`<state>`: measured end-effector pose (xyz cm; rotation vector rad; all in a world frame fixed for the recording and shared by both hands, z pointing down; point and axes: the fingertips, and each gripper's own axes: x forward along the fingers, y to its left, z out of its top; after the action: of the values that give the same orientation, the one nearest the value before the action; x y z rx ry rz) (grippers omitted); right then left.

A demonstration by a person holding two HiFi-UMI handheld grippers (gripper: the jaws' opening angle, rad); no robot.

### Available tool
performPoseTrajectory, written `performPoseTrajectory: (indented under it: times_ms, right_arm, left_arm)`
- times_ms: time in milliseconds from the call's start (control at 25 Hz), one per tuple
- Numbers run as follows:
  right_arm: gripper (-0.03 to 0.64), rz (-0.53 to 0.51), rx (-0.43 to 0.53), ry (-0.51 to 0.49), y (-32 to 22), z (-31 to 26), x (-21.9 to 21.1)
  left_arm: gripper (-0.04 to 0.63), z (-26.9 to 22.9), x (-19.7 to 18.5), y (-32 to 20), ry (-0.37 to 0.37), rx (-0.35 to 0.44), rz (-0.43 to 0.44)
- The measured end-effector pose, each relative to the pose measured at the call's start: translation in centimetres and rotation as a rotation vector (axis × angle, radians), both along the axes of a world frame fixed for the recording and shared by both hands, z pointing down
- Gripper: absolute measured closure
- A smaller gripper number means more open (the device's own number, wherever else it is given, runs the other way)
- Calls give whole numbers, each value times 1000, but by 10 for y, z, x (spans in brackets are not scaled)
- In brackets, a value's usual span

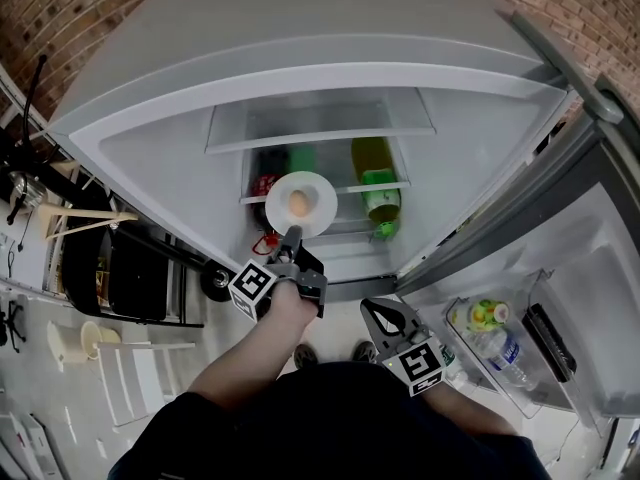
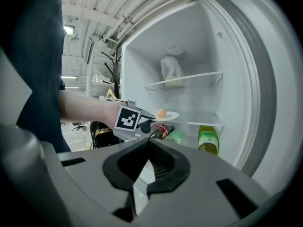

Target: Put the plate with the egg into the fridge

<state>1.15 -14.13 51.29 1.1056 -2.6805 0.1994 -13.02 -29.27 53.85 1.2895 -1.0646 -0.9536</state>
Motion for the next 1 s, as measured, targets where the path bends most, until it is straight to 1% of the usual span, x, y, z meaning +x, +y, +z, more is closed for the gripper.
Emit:
performPoseTrajectory:
  times_ms: [440,1000]
  right_arm:
    - [606,2,-17,-2,-1,3,4]
    - [607,2,-36,-15,-2,7,1]
  left_arm:
    - [580,8,-15,-29,22,-11,-75]
    - [580,11,-21,-54,19,-4,-107]
